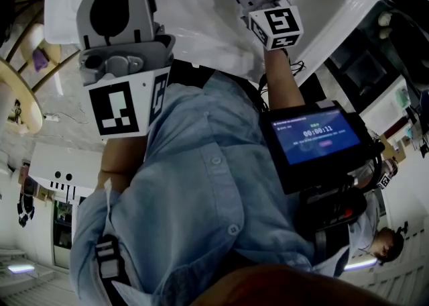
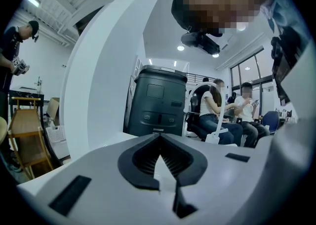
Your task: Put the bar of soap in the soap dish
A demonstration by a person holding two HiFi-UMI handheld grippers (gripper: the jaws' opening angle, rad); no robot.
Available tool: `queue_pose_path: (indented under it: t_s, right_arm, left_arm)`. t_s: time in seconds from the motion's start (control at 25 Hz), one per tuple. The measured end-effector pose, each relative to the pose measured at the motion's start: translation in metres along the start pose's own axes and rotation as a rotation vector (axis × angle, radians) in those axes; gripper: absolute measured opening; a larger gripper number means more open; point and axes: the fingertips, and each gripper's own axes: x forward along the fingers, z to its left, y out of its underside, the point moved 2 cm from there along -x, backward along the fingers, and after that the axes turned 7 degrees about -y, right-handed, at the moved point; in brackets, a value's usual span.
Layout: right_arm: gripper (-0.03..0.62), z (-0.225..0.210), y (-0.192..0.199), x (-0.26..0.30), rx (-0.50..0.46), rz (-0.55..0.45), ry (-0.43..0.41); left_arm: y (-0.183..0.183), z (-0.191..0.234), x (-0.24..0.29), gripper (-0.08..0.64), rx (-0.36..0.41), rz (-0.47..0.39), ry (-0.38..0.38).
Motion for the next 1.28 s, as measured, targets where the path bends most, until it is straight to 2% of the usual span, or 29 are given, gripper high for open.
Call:
queue_pose_path:
  t_s: [1.28]
  right_arm:
    - [0.215, -0.004, 0.033, 0.010, -0.035, 0.159, 0.003]
  left_arm:
    - [-0.004, 0.003, -0.009, 0.008, -0.015, -0.011, -0.040]
